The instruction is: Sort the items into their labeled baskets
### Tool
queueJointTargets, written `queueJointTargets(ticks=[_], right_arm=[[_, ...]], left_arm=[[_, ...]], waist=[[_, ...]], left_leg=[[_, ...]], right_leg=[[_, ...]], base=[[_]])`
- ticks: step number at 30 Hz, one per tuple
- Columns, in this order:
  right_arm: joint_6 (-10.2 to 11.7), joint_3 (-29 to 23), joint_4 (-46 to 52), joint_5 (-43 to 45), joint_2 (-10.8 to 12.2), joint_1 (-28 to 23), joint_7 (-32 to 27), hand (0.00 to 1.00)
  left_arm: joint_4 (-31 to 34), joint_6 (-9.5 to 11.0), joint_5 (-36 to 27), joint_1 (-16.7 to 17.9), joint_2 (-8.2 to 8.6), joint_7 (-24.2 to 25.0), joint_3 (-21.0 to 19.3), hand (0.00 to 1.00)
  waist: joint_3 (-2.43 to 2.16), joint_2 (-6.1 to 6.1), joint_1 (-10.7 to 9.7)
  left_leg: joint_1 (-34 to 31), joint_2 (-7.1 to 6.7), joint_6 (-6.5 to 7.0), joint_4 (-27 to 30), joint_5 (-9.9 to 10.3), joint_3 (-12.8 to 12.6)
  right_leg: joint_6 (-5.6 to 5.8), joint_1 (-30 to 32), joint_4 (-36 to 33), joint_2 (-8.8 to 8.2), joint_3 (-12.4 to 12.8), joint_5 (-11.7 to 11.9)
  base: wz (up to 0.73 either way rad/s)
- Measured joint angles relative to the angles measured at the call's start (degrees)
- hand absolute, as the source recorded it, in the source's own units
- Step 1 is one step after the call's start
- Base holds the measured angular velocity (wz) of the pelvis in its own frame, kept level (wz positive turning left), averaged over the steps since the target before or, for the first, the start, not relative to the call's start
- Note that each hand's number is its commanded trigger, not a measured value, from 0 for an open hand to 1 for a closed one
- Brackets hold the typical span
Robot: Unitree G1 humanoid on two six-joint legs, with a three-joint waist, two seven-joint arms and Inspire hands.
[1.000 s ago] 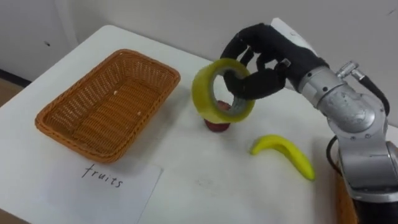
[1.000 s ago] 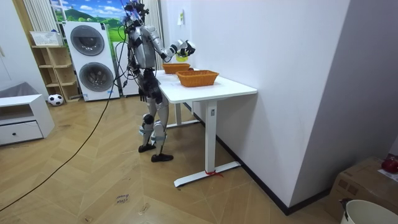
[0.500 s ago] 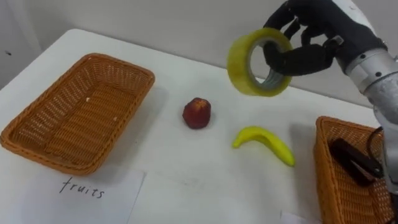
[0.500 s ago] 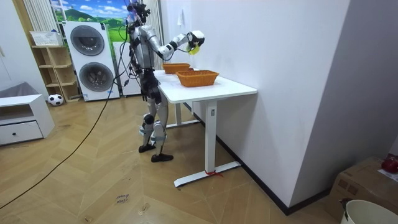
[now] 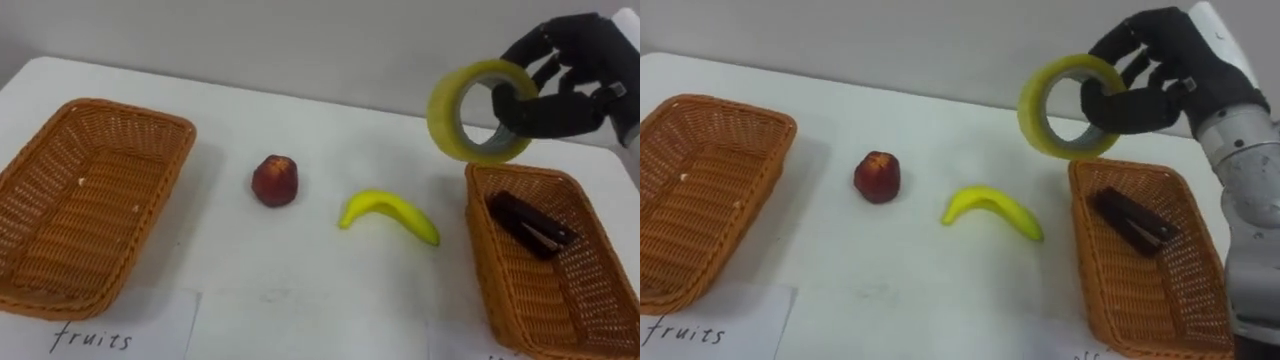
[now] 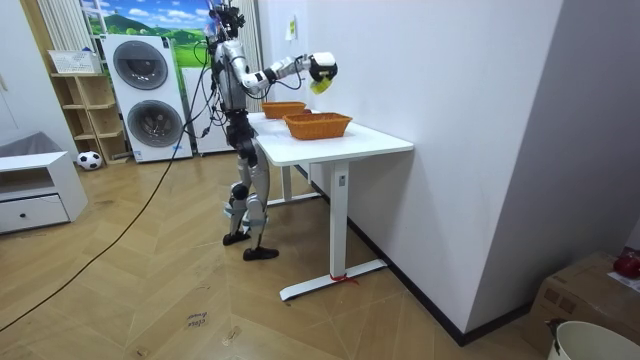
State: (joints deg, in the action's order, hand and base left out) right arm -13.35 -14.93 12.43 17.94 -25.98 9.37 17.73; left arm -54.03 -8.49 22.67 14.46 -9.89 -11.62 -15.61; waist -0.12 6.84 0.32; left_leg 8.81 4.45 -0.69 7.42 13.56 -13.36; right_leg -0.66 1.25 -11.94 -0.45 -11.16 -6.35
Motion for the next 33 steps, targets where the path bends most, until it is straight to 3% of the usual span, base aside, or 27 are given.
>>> queueJointTargets(ticks=[10,18,26,33], right_arm=[[0.0,-2.3,-5.2,-3.0,-0.3,-1.9,-0.6,1.0],[0.0,-4.2,-10.1,-3.6,-0.3,-3.6,-1.9,1.0],[0.0,-4.4,-10.4,-4.4,-0.3,-9.0,-2.1,1.0],[0.0,-4.2,-12.6,-3.9,-0.3,-10.9,-1.9,1.0]], left_arm=[[0.7,0.2,-0.7,1.2,0.03,-0.2,0.0,0.0],[1.3,0.2,-0.8,1.5,0.08,-1.6,0.0,0.0],[2.5,0.5,-4.6,2.0,0.05,-2.5,0.0,0.0],[3.4,0.7,-6.2,2.7,-0.37,-2.9,0.0,0.0]], waist=[[-0.23,0.36,-1.9],[-0.33,-0.06,-1.6],[-0.35,-0.13,-1.6],[0.06,-0.23,-1.3]], left_leg=[[-0.1,0.26,-0.23,0.1,0.3,-0.7],[-0.3,0.27,-0.23,0.2,0.3,-1.5],[0.0,0.24,-0.23,0.1,0.3,-1.7],[0.8,0.2,-0.23,0.0,0.3,-2.0]], right_leg=[[-0.16,0.6,-0.3,0.34,0.5,0.1],[-0.21,1.3,-0.6,0.52,1.6,0.1],[-0.21,1.2,-0.6,0.54,1.6,0.1],[-0.22,0.4,-0.4,0.56,1.8,0.1]], base=[[-0.04],[-0.06],[0.0],[0.0]])
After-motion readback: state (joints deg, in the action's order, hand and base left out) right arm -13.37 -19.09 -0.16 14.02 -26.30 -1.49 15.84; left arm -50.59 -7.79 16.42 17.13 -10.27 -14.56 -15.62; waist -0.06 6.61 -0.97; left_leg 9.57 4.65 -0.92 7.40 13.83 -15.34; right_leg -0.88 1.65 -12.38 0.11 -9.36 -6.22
